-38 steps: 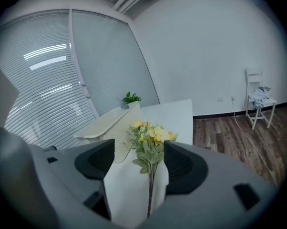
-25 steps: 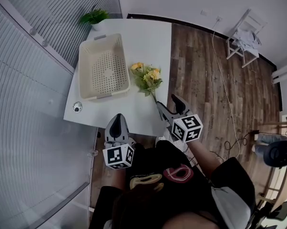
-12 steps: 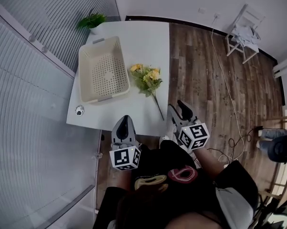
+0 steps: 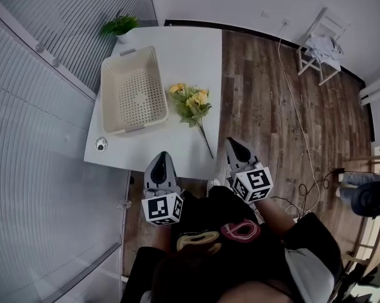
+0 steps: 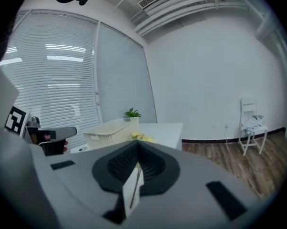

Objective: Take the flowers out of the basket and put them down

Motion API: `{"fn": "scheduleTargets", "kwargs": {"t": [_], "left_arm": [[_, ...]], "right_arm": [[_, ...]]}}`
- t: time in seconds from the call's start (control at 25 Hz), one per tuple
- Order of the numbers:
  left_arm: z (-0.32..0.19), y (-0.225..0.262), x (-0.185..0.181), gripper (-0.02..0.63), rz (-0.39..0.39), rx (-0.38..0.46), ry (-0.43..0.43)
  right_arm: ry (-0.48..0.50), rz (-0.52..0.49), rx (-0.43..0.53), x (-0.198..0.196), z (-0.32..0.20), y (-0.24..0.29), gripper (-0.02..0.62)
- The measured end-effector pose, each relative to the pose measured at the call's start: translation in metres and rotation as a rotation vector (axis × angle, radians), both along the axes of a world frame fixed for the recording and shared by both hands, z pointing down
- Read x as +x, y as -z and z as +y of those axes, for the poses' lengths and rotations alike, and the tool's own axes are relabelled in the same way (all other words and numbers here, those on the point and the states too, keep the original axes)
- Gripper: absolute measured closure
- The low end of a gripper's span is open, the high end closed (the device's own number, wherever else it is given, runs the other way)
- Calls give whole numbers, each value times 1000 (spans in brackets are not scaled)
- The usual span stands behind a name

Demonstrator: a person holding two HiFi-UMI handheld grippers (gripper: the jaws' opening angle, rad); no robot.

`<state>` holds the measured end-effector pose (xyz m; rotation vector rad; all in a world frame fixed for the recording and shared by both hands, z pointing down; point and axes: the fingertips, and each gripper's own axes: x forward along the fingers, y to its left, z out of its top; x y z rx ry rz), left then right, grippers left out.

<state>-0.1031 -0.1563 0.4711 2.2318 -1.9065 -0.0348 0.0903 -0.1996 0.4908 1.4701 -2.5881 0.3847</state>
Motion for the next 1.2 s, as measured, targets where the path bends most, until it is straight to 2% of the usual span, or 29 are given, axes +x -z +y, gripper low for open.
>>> {"fn": "scheduleTargets", "kwargs": {"t": [1.2], "left_arm": [[-6,3,2,588,-26,-8,-1]], "right_arm": [[50,75,19,-12,-10,-3,588]]}}
